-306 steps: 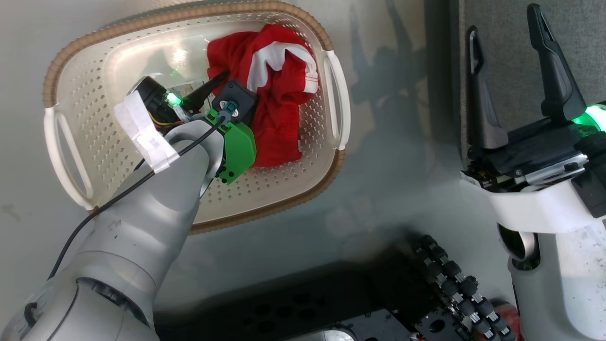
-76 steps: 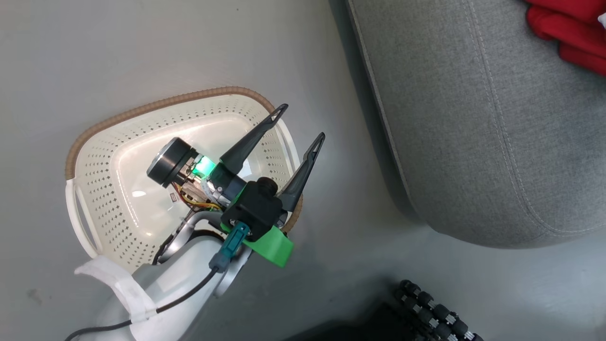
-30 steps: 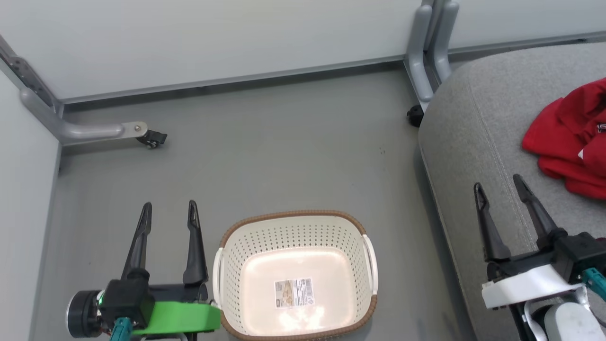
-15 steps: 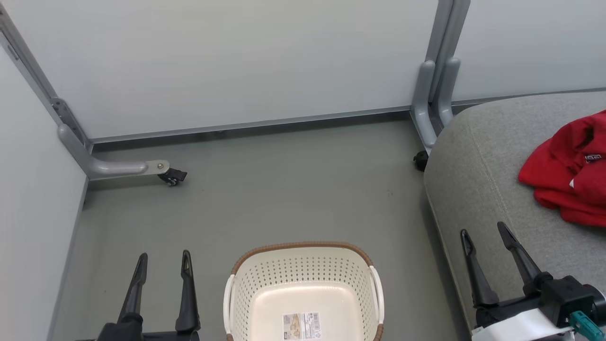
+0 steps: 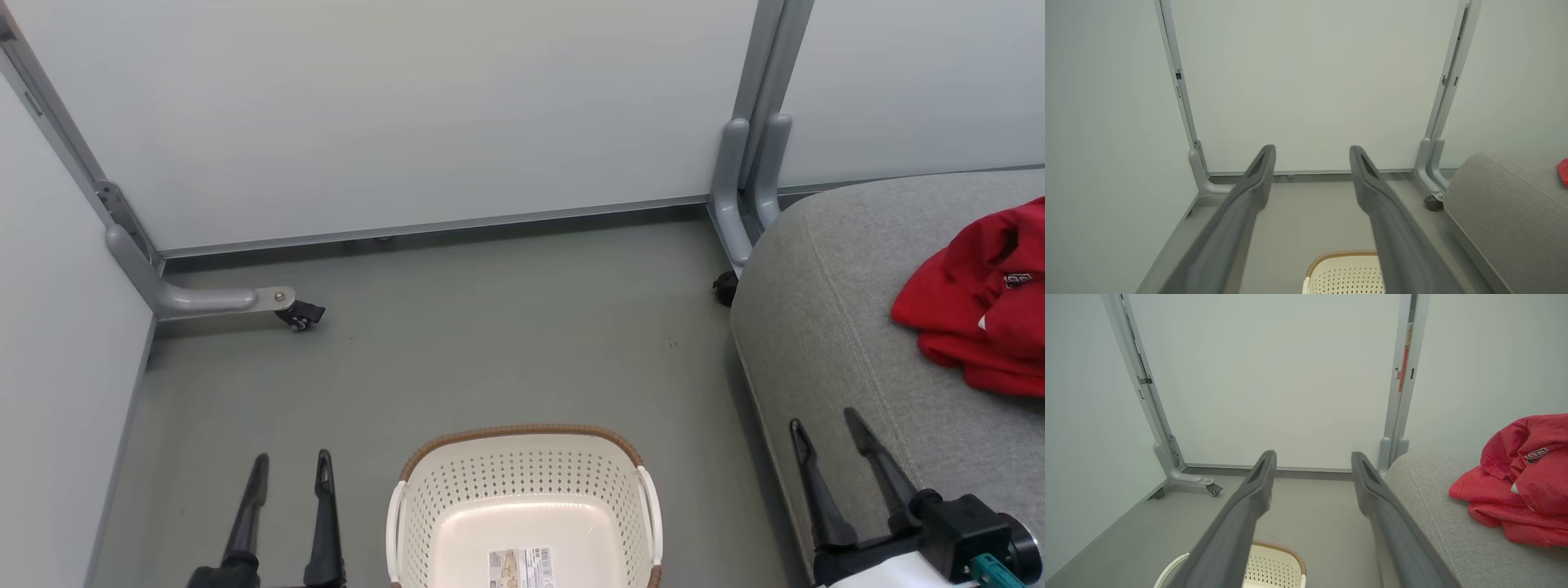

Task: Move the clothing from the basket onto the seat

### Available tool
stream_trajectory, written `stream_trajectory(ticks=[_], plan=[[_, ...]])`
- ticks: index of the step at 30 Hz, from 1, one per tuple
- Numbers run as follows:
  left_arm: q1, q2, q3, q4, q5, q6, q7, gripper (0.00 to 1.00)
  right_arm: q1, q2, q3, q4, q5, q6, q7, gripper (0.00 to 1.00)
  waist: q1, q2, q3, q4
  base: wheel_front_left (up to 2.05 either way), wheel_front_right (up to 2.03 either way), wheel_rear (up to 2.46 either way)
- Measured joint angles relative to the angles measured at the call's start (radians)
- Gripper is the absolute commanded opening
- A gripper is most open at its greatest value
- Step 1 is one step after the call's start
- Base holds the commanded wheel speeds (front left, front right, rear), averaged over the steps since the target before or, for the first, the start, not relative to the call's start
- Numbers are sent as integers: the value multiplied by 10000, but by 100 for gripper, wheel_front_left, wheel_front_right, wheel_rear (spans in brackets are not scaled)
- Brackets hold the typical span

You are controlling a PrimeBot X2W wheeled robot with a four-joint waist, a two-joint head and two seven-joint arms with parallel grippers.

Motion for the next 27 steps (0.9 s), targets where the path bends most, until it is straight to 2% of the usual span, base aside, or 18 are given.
stream_trajectory(ticks=[5,27], plan=[[28,-2,-56,393,-63,0,4,0,20,71,59,420,90,0,19,0,0,0,5,-4,0,0,0],[-626,188,257,1131,-4383,-472,794,0,-523,-13,-61,1118,4318,0,828,0,0,0,91,-44,0,0,0]])
